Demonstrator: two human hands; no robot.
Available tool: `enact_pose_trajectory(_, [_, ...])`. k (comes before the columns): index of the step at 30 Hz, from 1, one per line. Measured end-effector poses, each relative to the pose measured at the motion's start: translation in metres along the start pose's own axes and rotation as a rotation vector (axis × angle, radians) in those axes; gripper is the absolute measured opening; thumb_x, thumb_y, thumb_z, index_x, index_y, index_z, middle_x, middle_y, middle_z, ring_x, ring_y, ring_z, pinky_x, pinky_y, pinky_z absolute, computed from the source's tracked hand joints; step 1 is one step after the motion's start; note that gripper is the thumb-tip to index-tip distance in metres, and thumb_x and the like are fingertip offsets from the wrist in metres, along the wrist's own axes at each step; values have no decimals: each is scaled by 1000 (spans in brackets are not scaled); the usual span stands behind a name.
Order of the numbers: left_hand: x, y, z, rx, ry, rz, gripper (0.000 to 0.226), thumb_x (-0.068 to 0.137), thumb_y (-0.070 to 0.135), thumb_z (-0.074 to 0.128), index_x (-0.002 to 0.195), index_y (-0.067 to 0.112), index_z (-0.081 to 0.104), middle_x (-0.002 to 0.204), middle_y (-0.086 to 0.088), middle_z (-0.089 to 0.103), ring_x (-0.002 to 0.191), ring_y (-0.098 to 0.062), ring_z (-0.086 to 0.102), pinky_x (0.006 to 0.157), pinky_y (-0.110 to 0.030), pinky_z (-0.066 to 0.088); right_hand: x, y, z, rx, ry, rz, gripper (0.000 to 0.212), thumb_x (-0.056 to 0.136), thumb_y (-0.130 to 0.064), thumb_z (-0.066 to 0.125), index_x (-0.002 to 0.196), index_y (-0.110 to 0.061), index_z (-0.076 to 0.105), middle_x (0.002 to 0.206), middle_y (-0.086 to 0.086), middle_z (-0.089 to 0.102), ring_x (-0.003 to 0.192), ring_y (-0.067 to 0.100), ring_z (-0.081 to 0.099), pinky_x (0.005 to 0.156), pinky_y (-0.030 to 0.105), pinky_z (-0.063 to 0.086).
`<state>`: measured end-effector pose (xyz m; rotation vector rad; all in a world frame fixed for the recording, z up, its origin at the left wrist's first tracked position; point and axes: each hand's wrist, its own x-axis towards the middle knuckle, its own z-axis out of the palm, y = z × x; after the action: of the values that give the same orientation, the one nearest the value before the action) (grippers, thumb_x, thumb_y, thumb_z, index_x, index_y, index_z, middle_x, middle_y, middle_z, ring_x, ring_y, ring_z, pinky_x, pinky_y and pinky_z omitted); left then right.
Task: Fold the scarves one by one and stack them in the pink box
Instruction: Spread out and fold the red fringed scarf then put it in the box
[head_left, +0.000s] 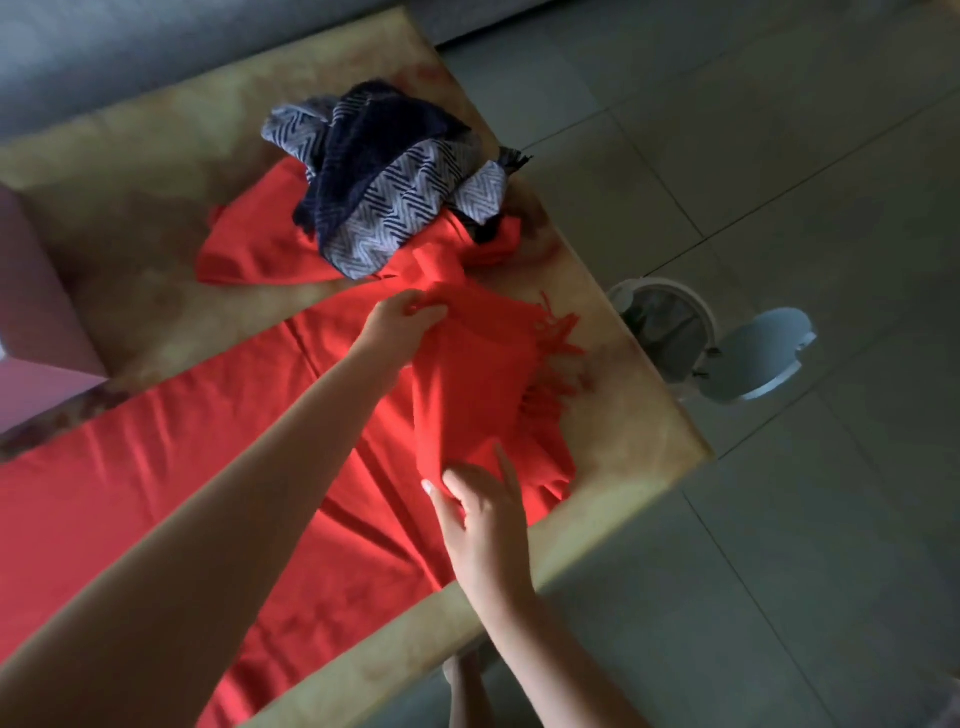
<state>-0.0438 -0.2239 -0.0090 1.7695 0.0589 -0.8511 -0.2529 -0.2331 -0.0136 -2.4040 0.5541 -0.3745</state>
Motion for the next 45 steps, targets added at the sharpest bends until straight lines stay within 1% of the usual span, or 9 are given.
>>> enact_pose_trajectory(5, [-21,-48,-67,-38,157,-197,16,92,0,48,98,14,53,71,-2,46,39,1,47,41,-14,42,-20,1,10,-18,-173,-53,19,82,-38,64,78,-20,58,72,-9,56,74,10,54,99,34,39])
enact_pose_trajectory(8, [-36,-96,-111,321,230,-296,42,87,-2,53,127,7,45,103,-15,61,87,-27,65,82,-40,55,-25,4,14,109,-227,53,25,82,-48,62,87,-24,68,88,-14,66,87,8,62,93,32,42])
enact_pose_trajectory(11, [-47,-112,-121,475,277,-143,46,84,-6,54,128,3,47,117,-23,60,107,-41,57,90,-45,47,-9,25,14,-12,8,225,33,81,-41,65,106,-18,67,105,-5,67,98,19,61,93,27,41])
enact_pose_trajectory(18, [-34,-75,-68,746,161,28,82,76,43,73,145,22,33,138,-13,46,129,-35,39,107,-43,30,9,45,29,-305,-17,400,50,62,-34,85,106,-17,68,109,10,61,102,36,52,91,41,34])
enact_pose_trajectory(21, [-30,-72,-48,886,190,107,80,75,40,74,143,27,34,131,-9,52,123,-33,42,102,-40,30,19,40,36,-276,60,374,25,63,-29,84,82,-23,68,97,5,60,96,35,51,85,41,37])
enact_pose_trajectory(26, [-24,-75,-55,518,279,192,25,81,18,68,105,19,70,90,-12,61,88,-26,58,84,-30,43,26,26,43,-191,128,244,12,74,-22,76,76,-25,65,93,-4,61,95,25,49,84,34,31])
enact_pose_trajectory(31, [-33,-77,-83,344,405,136,19,89,9,57,105,4,67,105,-16,67,100,-28,60,75,-18,35,-3,3,41,49,100,153,5,84,-21,65,87,-18,62,94,-9,65,98,17,56,94,29,34])
enact_pose_trajectory(38, [-54,-101,-153,136,517,-88,28,91,8,44,115,4,58,111,-20,62,101,-33,60,90,-37,48,-74,-65,64,217,-329,-15,6,92,-22,54,87,-23,53,83,-12,62,80,7,60,116,35,17])
enact_pose_trajectory(45, [-100,-128,-225,-152,390,-225,31,96,-4,37,79,18,52,76,-5,50,62,-6,57,46,-20,52,-116,-125,98,270,-743,-152,11,93,-29,48,92,-20,53,82,2,65,82,22,57,111,31,23])
